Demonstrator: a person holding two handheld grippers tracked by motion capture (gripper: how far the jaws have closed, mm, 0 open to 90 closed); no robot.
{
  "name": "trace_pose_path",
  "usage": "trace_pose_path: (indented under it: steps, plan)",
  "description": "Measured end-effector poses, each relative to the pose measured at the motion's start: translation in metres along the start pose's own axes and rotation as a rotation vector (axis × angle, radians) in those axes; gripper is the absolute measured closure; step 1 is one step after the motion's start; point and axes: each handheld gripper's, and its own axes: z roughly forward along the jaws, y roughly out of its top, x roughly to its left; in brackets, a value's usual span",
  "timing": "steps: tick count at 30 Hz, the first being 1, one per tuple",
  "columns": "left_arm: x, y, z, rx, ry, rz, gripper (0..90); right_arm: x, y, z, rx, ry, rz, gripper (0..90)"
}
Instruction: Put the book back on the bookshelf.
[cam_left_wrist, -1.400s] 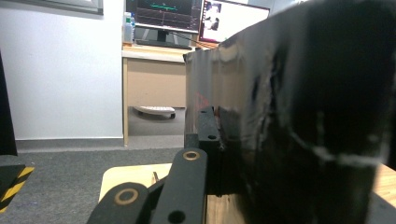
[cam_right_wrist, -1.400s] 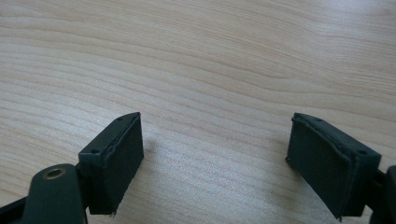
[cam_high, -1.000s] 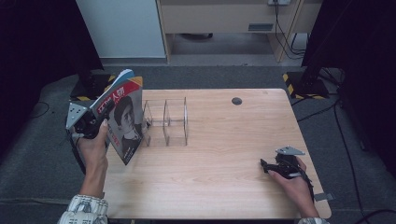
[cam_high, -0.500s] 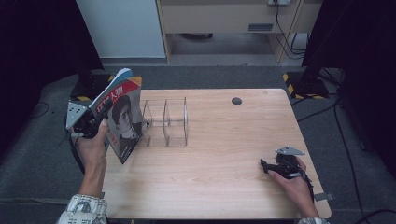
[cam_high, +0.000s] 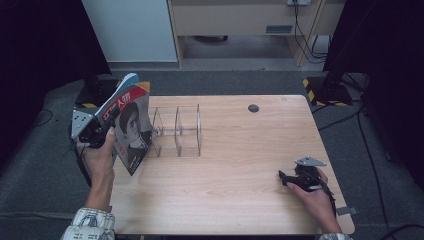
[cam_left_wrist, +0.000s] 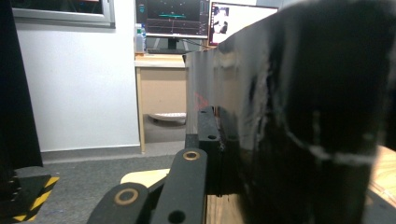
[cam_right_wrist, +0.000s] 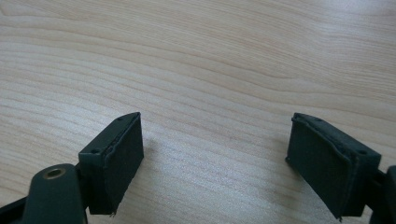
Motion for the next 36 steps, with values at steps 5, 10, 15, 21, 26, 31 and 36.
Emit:
trace_pose_path:
  steps: [5,10,15,21,26,31,36]
  plan:
    - [-0.001,-0.004,0.002,-0.014,-0.012,-0.017,86.2,0.000,0.000,0.000,-0.001,0.001,-0.004,18.7]
    - [-0.001,-0.010,0.002,-0.025,-0.021,-0.039,86.2,0.000,0.000,0.000,0.000,0.002,-0.004,18.6]
    - [-0.002,-0.016,0.002,-0.028,-0.024,-0.045,86.2,0.000,0.000,0.000,0.000,0.004,-0.004,18.6]
    - [-0.001,-0.019,0.001,-0.041,-0.028,-0.053,86.2,0.001,0.000,0.000,0.001,0.004,0.000,18.7]
    - [-0.001,-0.023,0.000,-0.051,-0.025,-0.060,86.2,0.001,0.000,0.000,0.001,0.005,-0.001,18.6]
    - [-0.001,-0.027,-0.002,-0.065,-0.021,-0.070,86.1,0.001,0.000,0.000,0.000,0.005,-0.005,18.6]
    - [-0.001,-0.030,-0.003,-0.074,-0.021,-0.071,86.0,0.002,0.000,0.000,-0.001,0.006,-0.003,18.6]
